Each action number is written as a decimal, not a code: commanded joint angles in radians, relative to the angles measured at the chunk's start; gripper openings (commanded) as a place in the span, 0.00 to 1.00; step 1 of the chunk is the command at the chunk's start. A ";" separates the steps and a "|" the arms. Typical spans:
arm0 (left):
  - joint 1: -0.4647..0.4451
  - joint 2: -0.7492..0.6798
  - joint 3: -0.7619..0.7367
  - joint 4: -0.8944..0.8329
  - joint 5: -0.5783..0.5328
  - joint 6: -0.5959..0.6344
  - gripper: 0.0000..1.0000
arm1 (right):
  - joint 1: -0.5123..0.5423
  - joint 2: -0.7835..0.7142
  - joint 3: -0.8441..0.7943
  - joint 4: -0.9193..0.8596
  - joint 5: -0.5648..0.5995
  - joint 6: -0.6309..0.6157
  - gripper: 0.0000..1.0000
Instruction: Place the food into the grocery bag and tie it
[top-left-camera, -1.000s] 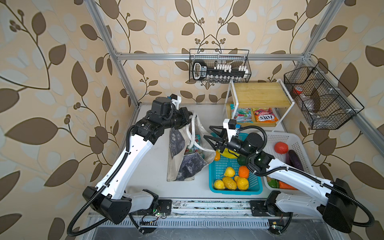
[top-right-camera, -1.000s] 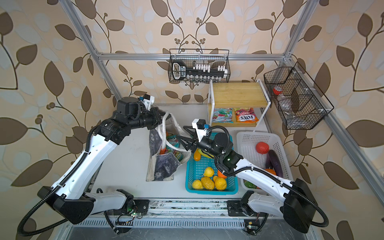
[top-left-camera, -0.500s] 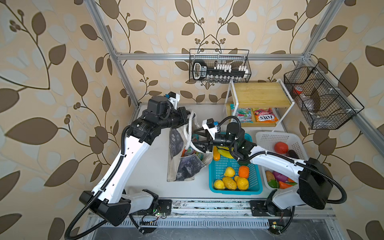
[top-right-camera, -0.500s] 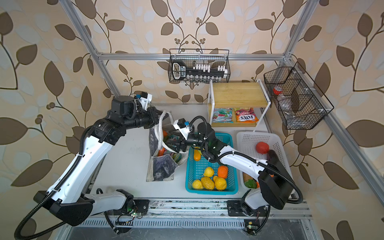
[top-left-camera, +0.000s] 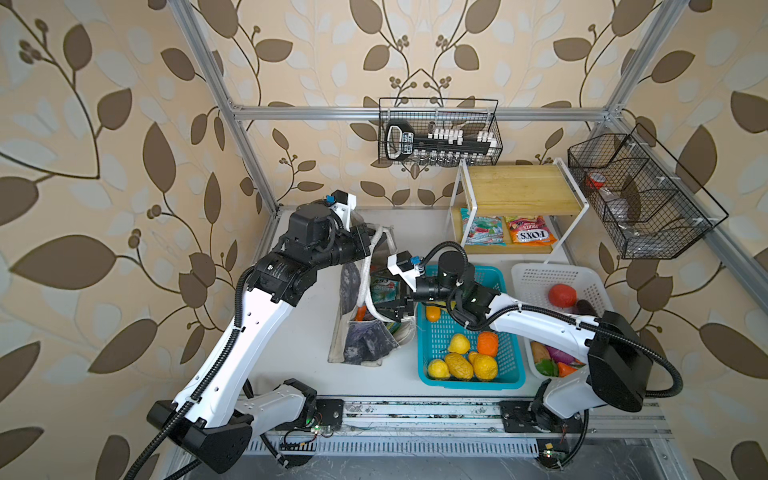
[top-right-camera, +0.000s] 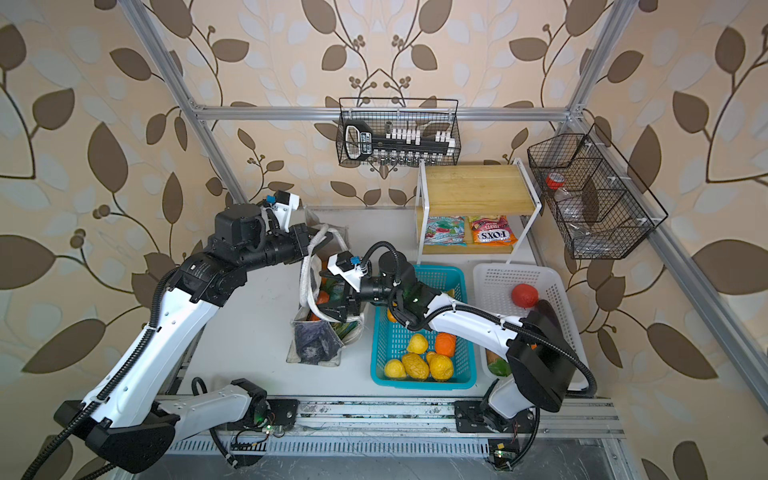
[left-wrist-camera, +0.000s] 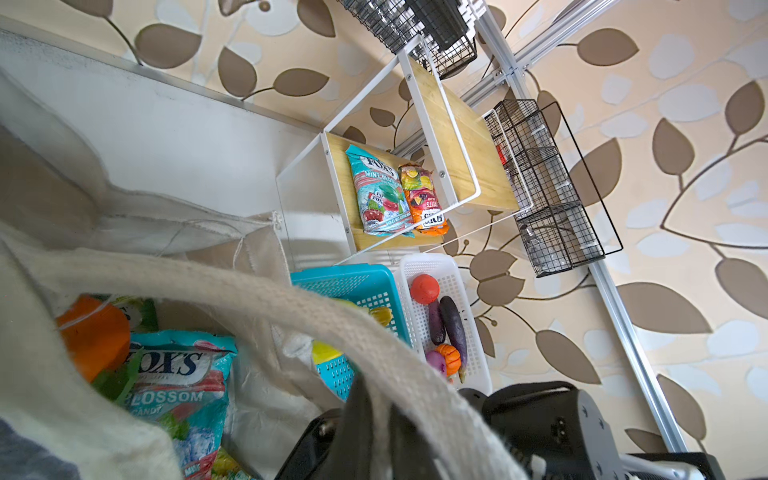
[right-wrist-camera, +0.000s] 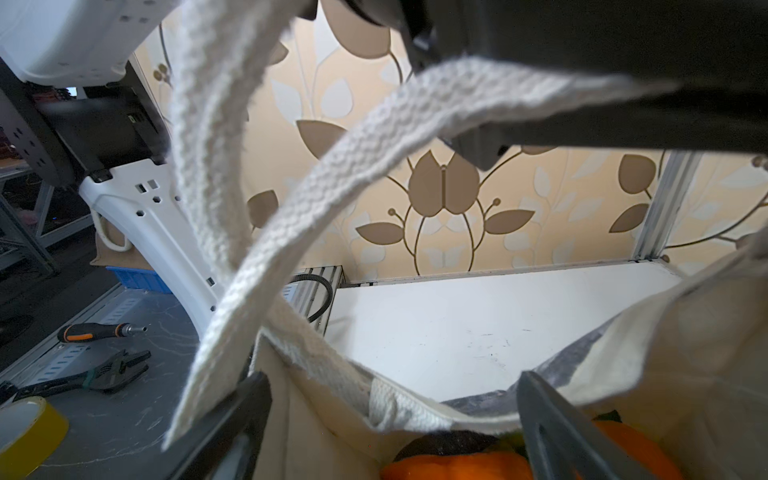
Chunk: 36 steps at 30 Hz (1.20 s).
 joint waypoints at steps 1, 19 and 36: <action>0.003 -0.045 -0.018 0.101 -0.040 0.046 0.00 | 0.023 0.054 0.036 0.076 -0.044 -0.046 0.92; 0.017 -0.093 -0.127 0.170 -0.126 0.042 0.00 | 0.073 0.188 0.122 0.325 -0.019 0.084 0.54; 0.098 -0.146 -0.168 0.087 -0.292 0.068 0.00 | 0.022 -0.075 -0.022 -0.076 0.320 0.032 0.00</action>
